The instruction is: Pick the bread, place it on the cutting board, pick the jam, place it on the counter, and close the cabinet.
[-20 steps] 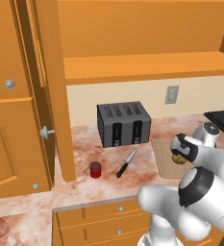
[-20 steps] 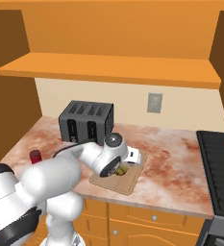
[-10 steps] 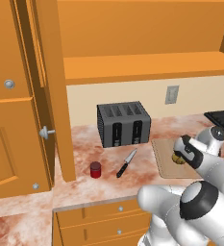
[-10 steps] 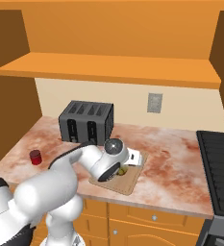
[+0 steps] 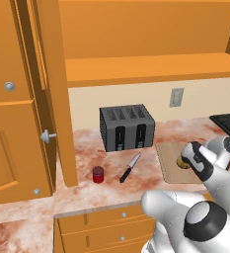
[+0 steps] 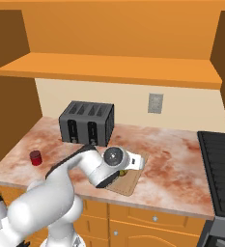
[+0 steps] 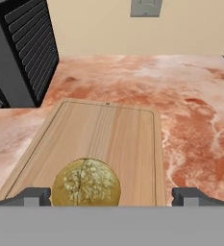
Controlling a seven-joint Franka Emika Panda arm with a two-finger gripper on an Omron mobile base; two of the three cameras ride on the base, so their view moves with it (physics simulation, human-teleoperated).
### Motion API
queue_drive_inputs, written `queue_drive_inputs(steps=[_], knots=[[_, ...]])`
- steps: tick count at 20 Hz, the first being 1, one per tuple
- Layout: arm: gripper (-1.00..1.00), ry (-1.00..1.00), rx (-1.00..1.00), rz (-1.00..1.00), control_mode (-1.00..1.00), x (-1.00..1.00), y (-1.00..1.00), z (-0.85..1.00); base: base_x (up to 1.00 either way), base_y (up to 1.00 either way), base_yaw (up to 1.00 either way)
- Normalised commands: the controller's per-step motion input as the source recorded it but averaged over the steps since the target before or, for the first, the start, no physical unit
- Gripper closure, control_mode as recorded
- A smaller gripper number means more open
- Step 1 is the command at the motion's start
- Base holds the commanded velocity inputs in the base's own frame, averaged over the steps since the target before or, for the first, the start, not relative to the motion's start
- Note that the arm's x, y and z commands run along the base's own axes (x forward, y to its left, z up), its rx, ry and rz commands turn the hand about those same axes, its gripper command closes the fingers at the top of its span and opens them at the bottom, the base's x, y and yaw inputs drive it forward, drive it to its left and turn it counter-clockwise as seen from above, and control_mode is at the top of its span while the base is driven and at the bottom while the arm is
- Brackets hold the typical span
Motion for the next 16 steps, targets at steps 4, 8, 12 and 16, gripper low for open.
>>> queue_drive_inputs(steps=[4, 8, 12, 16], knots=[[-1.00, -0.10, 0.00, 0.00, -1.00, -0.05, 0.00, 0.06, 0.00, 0.00, 0.00], [-1.00, -0.08, 0.00, 0.00, -1.00, -0.03, 0.00, 0.09, 0.00, 0.00, 0.00], [-1.00, -0.08, 0.00, 0.00, -1.00, -0.04, 0.00, 0.09, 0.00, 0.00, 0.00], [-1.00, -0.07, 0.00, 0.00, -1.00, -0.07, -0.01, 0.11, 0.00, 0.00, 0.00]])
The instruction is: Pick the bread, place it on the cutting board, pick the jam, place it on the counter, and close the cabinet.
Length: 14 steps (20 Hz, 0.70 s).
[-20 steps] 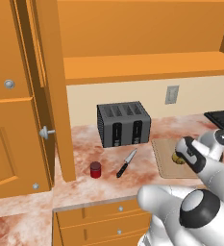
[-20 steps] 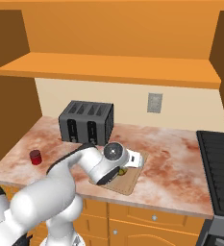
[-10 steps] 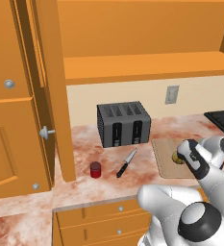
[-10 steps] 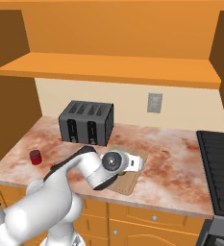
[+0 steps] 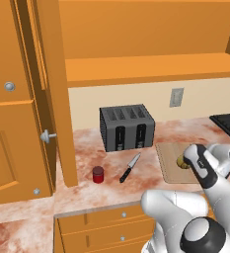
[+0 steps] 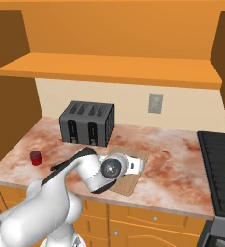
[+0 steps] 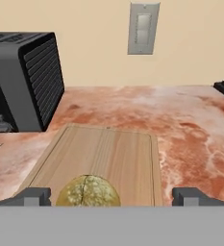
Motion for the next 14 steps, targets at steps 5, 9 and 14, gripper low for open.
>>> queue_drive_inputs(steps=[5, 9, 14], knots=[[-1.00, -0.06, 0.00, 0.00, -1.00, -0.07, -0.03, 0.13, 0.00, 0.00, 0.00], [-1.00, -0.08, 0.00, 0.00, -1.00, -0.07, -0.06, 0.15, 0.00, 0.00, 0.00], [-1.00, -0.11, 0.00, 0.00, -1.00, -0.06, -0.07, 0.11, 0.00, 0.00, 0.00]])
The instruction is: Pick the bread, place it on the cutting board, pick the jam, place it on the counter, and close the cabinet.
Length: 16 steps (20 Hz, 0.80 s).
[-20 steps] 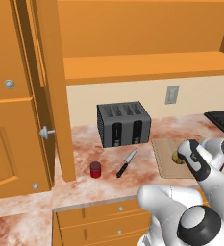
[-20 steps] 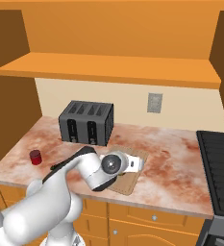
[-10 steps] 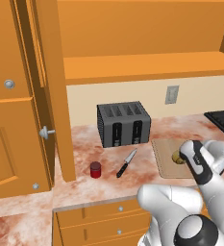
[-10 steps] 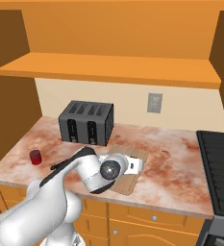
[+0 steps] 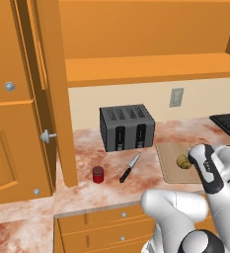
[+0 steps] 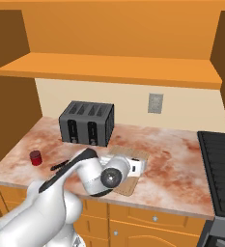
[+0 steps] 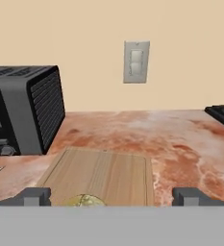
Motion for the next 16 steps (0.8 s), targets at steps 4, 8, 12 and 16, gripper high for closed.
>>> queue_drive_inputs(steps=[4, 8, 12, 16], knots=[[-1.00, -0.10, 0.00, 0.00, -1.00, -0.03, -0.07, 0.11, 0.00, 0.00, 0.00], [-1.00, -0.10, 0.00, 0.00, -1.00, -0.05, -0.08, 0.13, 0.00, 0.00, 0.00], [-1.00, -0.09, 0.00, 0.00, -1.00, -0.06, -0.07, 0.16, 0.00, 0.00, 0.00], [-1.00, -0.09, 0.00, 0.00, -1.00, -0.09, -0.07, 0.17, 0.00, 0.00, 0.00]])
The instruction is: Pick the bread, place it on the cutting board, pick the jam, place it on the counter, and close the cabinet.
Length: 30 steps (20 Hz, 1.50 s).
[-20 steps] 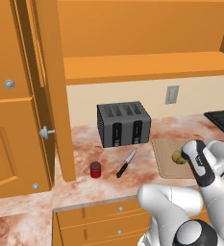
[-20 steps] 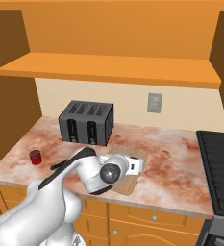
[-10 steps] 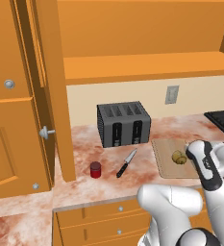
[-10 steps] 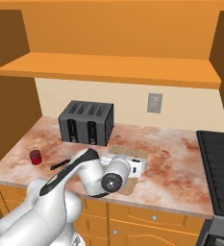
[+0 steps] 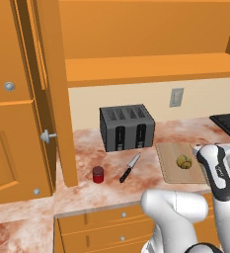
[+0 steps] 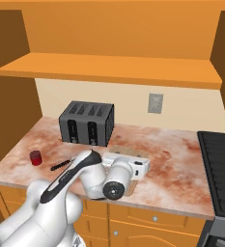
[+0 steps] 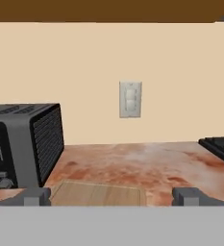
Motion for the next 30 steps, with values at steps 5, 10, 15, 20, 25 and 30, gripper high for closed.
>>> queue_drive_inputs(steps=[5, 10, 15, 20, 25, 30], knots=[[-1.00, -0.09, 0.00, 0.00, -1.00, -0.10, -0.10, 0.18, 0.00, 0.00, 0.00], [-1.00, -0.06, 0.00, 0.00, -1.00, -0.10, -0.10, 0.24, 0.00, 0.00, 0.00], [-1.00, -0.03, 0.00, 0.00, -1.00, -0.16, -0.13, 0.20, 0.00, 0.00, 0.00], [-1.00, 0.00, 0.00, 0.00, -1.00, -0.16, -0.12, 0.21, 0.00, 0.00, 0.00], [-1.00, 0.00, 0.00, 0.00, -1.00, -0.16, -0.13, 0.24, 0.00, 0.00, 0.00], [-1.00, 0.00, 0.00, 0.00, -1.00, -0.20, -0.18, 0.29, 0.00, 0.00, 0.00]])
